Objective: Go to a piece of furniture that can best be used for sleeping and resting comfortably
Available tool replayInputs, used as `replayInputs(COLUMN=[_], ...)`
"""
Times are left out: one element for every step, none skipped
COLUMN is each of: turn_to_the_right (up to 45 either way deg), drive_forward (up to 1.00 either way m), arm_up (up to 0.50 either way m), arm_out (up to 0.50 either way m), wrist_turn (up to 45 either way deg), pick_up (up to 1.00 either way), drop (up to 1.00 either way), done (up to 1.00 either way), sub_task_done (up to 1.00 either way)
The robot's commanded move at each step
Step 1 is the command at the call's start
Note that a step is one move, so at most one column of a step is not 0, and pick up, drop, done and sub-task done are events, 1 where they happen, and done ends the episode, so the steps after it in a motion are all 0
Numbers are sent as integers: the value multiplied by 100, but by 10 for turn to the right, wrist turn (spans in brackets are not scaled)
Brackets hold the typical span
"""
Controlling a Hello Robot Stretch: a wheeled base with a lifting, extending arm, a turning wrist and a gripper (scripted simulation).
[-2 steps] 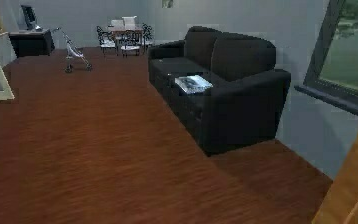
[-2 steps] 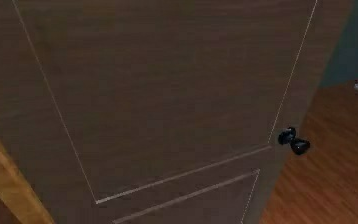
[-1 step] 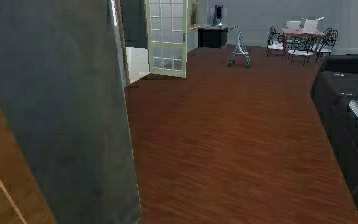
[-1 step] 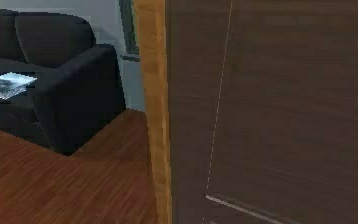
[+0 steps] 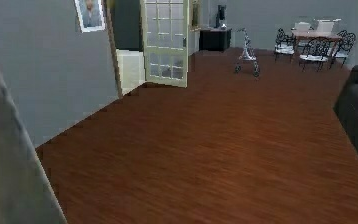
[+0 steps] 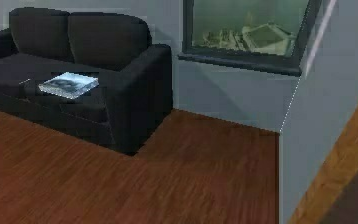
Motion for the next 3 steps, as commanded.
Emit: replayInputs(turn_to_the_right=[0, -60, 0], drive_forward=[55, 0, 100], arm_up=[0, 0, 0], arm_out=[0, 0, 0], wrist_turn=[0, 0, 0], pick_up=[0, 0, 0], drop=[0, 0, 0], done=[0, 0, 0], sub_task_done=[0, 0, 0])
